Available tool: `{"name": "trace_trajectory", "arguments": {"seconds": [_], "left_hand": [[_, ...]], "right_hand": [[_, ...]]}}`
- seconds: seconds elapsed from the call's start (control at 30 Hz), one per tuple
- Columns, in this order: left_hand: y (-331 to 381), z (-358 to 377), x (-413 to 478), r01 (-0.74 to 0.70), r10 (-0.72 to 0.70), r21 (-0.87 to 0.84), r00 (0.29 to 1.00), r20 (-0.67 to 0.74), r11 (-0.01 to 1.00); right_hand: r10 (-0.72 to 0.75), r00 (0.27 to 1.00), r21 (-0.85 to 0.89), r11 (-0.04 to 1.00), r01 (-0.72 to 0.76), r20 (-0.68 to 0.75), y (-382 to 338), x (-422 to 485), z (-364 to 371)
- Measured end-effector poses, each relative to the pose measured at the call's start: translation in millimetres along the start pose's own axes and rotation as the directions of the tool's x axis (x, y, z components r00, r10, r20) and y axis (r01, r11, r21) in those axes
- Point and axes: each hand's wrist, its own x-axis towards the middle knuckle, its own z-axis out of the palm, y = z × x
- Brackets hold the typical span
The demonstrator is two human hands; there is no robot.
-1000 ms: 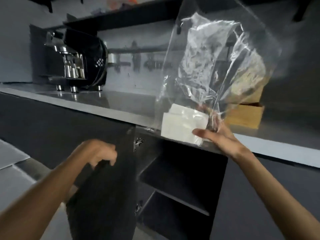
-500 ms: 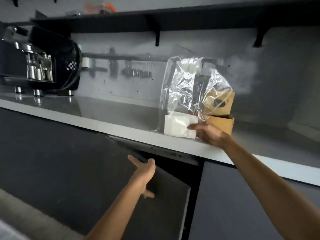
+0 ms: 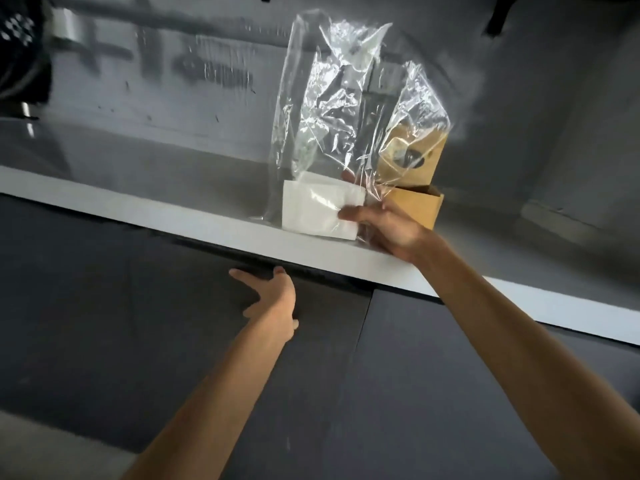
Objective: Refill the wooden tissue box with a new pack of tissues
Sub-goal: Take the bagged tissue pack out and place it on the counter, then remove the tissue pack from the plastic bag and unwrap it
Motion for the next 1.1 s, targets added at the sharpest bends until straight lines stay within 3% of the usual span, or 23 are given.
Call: {"name": "trace_trajectory", "arguments": {"seconds": [0.1, 0.23, 0.27, 0.37, 0.47, 0.53, 0.6, 0.67, 0.73, 0.8, 0.93, 1.03, 1.1], "left_hand": [[-3, 9, -4, 0.045, -0.04, 0.04, 0.992, -0.122, 0.998], [12, 18, -10, 0.114, -0.048, 0.24, 0.963, -0.265, 0.964], [17, 17, -13, 0.129, -0.055, 0.34, 0.974, -0.219, 0.932], [17, 7, -13, 0.031, -0.017, 0.296, 0.999, -0.048, 0.955], [18, -24, -18, 0.172, -0.228, 0.33, 0.963, 0.141, 0.928], [20, -50, -33, 0.239, -0.297, 0.375, 0.949, 0.105, 0.896], [55, -68, -65, 0.204, -0.199, 0.422, 0.978, -0.058, 0.883], [97, -84, -100, 0.079, -0.037, 0.424, 0.994, -0.107, 0.902], [153, -91, -131, -0.066, 0.054, 0.382, 0.998, 0.04, 0.922], [213, -93, -160, -0.121, 0.014, 0.39, 0.964, 0.266, 0.913], [304, -78, -191, -0.28, -0.09, 0.434, 0.746, 0.66, 0.856], [350, -54, -206, -0.147, -0.22, 0.37, 0.588, 0.778, 0.917], [365, -32, -212, -0.09, -0.212, 0.311, 0.553, 0.806, 0.946]], "right_hand": [[0.026, 0.999, -0.04, 0.999, -0.027, -0.045, 1, -7, 2], [0.158, 0.987, -0.029, 0.987, -0.158, -0.029, -6, -8, 3], [0.166, 0.986, -0.023, 0.986, -0.167, -0.025, -8, -8, 3], [0.223, 0.974, 0.021, 0.975, -0.223, -0.033, -23, 0, 8], [0.282, 0.959, 0.063, 0.957, -0.282, 0.009, -35, 5, 8], [0.356, 0.934, 0.056, 0.933, -0.357, 0.028, -50, 5, 11], [0.45, 0.893, 0.128, 0.886, -0.445, -0.013, -78, 2, 16], [0.501, 0.866, 0.211, 0.847, -0.488, -0.007, -101, -7, 19], [0.557, 0.83, 0.227, 0.804, -0.55, 0.041, -135, -26, 16], [0.592, 0.799, 0.224, 0.768, -0.6, 0.109, -176, -46, 7], [0.585, 0.783, 0.199, 0.759, -0.62, 0.209, -247, -72, -22], [0.557, 0.796, 0.169, 0.783, -0.598, 0.235, -293, -71, -40], [0.51, 0.836, 0.198, 0.815, -0.545, 0.204, -315, -69, -59]]}}
